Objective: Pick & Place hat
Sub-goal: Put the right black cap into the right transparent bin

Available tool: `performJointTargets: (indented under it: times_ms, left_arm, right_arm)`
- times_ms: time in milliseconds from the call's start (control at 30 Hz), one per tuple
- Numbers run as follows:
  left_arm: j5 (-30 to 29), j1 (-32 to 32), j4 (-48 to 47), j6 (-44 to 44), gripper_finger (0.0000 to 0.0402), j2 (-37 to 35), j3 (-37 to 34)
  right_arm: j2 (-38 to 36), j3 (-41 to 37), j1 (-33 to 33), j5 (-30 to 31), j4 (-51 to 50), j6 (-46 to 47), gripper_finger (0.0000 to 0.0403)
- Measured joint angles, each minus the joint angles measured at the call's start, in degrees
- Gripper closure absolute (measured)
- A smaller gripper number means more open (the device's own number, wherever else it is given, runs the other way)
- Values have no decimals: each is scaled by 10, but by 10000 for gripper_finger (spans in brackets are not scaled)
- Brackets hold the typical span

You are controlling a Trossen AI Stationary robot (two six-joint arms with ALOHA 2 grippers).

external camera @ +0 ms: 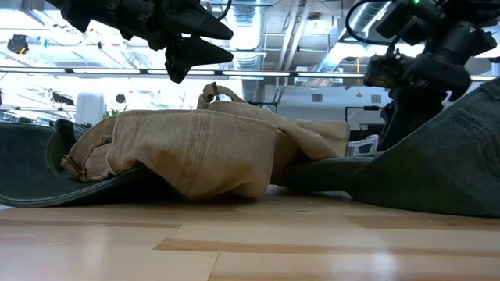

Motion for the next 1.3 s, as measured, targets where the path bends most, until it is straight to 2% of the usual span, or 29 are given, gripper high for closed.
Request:
performJointTargets:
  times_ms: [67, 233, 300, 1067, 1300]
  left_arm:
    - [0, 0, 0, 0, 224, 0, 0]
    - [0, 0, 0, 0, 224, 0, 0]
    - [0, 0, 0, 0, 224, 0, 0]
    - [0, 0, 0, 0, 224, 0, 0]
    - [0, 0, 0, 0, 224, 0, 0]
  right_arm:
    - [0, 0, -9, -2, 0, 0, 244]
    - [5, 0, -29, -63, -1, 0, 247]
    - [5, 0, -31, -69, 0, 0, 247]
    - [5, 0, -30, -76, -1, 0, 253]
    - [4, 0, -36, -46, -1, -23, 253]
